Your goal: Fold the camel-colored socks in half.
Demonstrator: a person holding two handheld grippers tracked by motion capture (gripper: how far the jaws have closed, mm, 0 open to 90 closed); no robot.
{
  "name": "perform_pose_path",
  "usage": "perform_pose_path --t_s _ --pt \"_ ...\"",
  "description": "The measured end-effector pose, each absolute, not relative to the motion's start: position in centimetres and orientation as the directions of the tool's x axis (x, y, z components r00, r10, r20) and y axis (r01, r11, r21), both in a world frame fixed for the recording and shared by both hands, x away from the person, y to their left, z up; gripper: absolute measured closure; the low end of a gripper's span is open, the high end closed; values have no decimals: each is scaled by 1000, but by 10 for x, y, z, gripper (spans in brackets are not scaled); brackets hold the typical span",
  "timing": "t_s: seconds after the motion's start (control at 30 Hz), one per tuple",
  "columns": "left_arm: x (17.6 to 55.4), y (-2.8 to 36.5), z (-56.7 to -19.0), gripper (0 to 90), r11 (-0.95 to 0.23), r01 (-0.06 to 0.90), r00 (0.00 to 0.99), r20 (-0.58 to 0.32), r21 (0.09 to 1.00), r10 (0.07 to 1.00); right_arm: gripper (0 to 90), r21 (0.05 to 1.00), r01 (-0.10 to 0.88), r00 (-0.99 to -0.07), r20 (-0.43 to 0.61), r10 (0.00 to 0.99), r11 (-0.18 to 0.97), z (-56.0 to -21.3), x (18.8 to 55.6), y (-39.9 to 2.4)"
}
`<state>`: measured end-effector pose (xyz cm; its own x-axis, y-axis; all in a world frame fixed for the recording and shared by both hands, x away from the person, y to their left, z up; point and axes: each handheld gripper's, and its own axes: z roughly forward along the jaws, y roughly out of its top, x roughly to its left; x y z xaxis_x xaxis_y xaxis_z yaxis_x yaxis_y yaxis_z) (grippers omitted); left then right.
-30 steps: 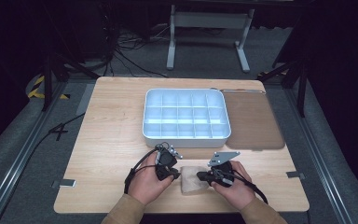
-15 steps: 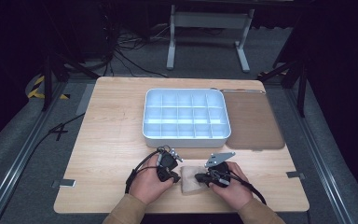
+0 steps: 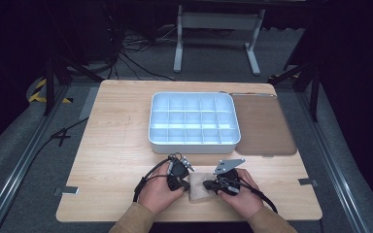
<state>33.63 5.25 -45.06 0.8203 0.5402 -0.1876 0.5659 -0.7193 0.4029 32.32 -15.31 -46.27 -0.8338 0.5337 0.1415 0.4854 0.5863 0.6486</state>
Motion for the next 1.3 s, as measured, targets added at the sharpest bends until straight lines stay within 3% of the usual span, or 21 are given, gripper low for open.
perform_pose_path --t_s 0.37,0.43,0.83,1.03,1.13,1.2,1.3 --pt "330 43 -441 829 -699 523 849 -224 489 478 891 648 491 -835 161 526 582 -462 322 -153" --pt "329 40 -439 838 -713 506 859 -210 486 466 894 646 507 -835 206 510 570 -463 321 -151" --pt "326 39 -435 847 -722 490 866 -183 489 465 861 651 509 -832 205 515 563 -462 320 -153" --pt "326 40 -435 844 -719 497 863 -189 486 469 839 671 520 -807 184 561 529 -441 321 -176" --pt "326 40 -435 843 -717 499 862 -193 487 469 835 642 552 -781 173 601 533 -437 323 -188" --pt "327 40 -435 844 -718 502 860 -192 482 472 833 573 612 -736 161 657 545 -440 328 -200" --pt "326 39 -435 843 -716 499 862 -194 487 469 831 533 636 -727 172 664 558 -449 329 -201"
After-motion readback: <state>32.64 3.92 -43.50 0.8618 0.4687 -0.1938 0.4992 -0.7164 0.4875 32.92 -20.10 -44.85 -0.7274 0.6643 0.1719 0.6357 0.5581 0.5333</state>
